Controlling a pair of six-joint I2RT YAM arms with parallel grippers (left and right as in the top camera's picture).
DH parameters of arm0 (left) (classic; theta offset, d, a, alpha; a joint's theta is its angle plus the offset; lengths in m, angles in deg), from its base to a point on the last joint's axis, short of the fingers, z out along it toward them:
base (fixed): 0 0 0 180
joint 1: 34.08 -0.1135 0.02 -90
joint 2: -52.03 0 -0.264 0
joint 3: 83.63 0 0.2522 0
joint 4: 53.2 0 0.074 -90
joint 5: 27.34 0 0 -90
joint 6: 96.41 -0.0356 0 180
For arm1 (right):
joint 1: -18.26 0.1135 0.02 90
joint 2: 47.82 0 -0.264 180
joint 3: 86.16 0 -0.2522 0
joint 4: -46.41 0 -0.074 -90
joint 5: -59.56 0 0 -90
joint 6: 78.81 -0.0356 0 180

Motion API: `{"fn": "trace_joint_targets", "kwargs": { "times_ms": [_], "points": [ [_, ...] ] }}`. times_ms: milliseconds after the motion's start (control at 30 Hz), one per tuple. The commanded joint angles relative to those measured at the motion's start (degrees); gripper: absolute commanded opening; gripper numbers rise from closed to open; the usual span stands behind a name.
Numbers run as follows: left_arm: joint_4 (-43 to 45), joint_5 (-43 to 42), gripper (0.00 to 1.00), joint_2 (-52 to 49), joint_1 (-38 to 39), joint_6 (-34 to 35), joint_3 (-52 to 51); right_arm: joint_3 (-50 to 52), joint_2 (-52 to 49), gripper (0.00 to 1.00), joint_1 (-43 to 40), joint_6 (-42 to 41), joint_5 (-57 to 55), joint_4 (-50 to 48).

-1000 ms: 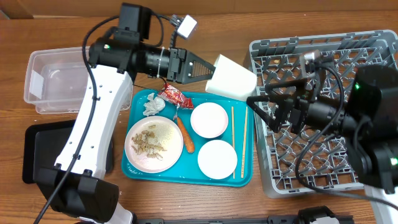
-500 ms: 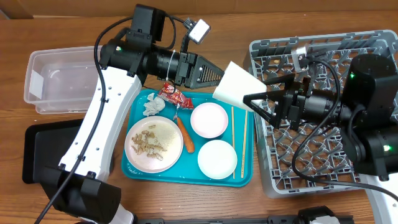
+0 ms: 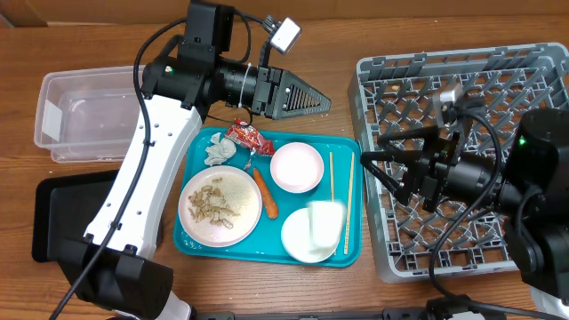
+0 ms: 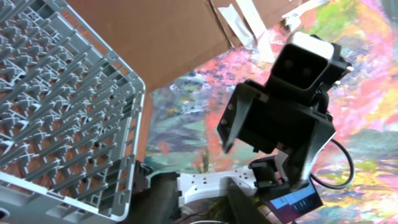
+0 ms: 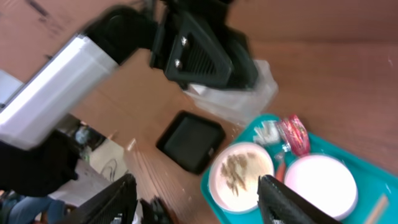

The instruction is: Sort waste into correct bins and load items into the dishwasher

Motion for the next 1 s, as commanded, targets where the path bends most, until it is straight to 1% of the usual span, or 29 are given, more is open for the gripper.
{"fn": "trace_joint_targets", "kwargs": {
  "times_ms": [0, 33, 100, 233, 333, 367, 400, 467, 567, 633, 667, 700, 733, 767, 833, 900, 967],
  "points": [
    [-2.1, 6.23, 0.35, 1.05, 0.04, 0.72, 1.18, -1.07, 0.22, 0.72, -0.26, 1.81, -6.62, 3.26],
    [-3.52, 9.97, 0.42, 1.11, 0.31, 0.22, 1.18, -1.07, 0.22, 0.75, -0.26, 1.81, -8.48, 4.74],
    [-6.21, 17.07, 0.49, 1.33, 0.7, -0.55, 1.18, -1.07, 0.26, 0.77, -0.26, 1.84, -11.96, 7.52],
    [-11.58, 30.69, 0.5, 2.25, 1.55, -1.18, 1.18, -1.07, 0.7, 0.79, -0.26, 1.79, -17.42, 11.21],
    [-14.67, 38.42, 0.5, 3.06, 2.03, -1.27, 1.18, -1.07, 0.96, 0.79, -0.26, 1.77, -19.21, 12.81],
    [-16.33, 42.82, 0.5, 3.43, 2.43, -1.42, 1.18, -1.07, 0.96, 0.79, -0.28, 1.77, -19.69, 13.33],
    [-18.12, 47.1, 0.51, 3.85, 2.95, -1.6, 1.18, -1.07, 0.96, 0.79, -0.28, 1.55, -20.41, 14.05],
    [-21.05, 53.09, 0.54, 4.52, 4.07, -1.9, 1.18, -1.07, 0.96, 0.79, -0.26, 1.51, -21.29, 15.06],
    [-25.9, 61.66, 0.61, 5.46, 6.54, -2.97, 1.18, -1.07, 0.96, 0.79, -0.28, -0.22, -23.8, 16.11],
    [-28.48, 65.99, 0.64, 5.55, 7.85, -2.89, 1.18, -1.07, 0.96, 0.79, -0.28, -1.6, -25.66, 16.39],
    [-29.68, 67.67, 0.64, 5.55, 8.39, -2.86, 1.18, -1.07, 0.96, 0.79, -0.28, -2.8, -27.06, 16.52],
    [-30.58, 68.57, 0.61, 5.55, 8.72, -2.82, 1.18, -1.07, 1.01, 0.79, -0.28, -4.28, -28.57, 16.74],
    [-31.69, 69.29, 0.54, 5.64, 8.92, -2.29, 1.18, -1.09, 1.07, 0.79, -0.28, -5.18, -29.86, 16.98],
    [-32.7, 70.31, 0.53, 6.05, 8.92, -0.68, 1.18, -1.16, 1.29, 0.79, -0.28, -5.31, -30.73, 17.31],
    [-33.7, 73.83, 0.55, 7.76, 8.68, 1.84, 1.18, -1.6, 1.99, 0.81, -0.28, -8.04, -34.53, 18.36],
    [-33.77, 80.59, 0.57, 11.61, 8.39, 4.76, 1.18, -2.58, 3.43, 0.83, -0.28, -8.17, -37.35, 19.37],
    [-33.77, 85.48, 0.63, 14.99, 8.2, 6.93, 1.18, -3.13, 4.61, 0.86, -0.28, -8.11, -38.56, 19.61]
  ]
}}
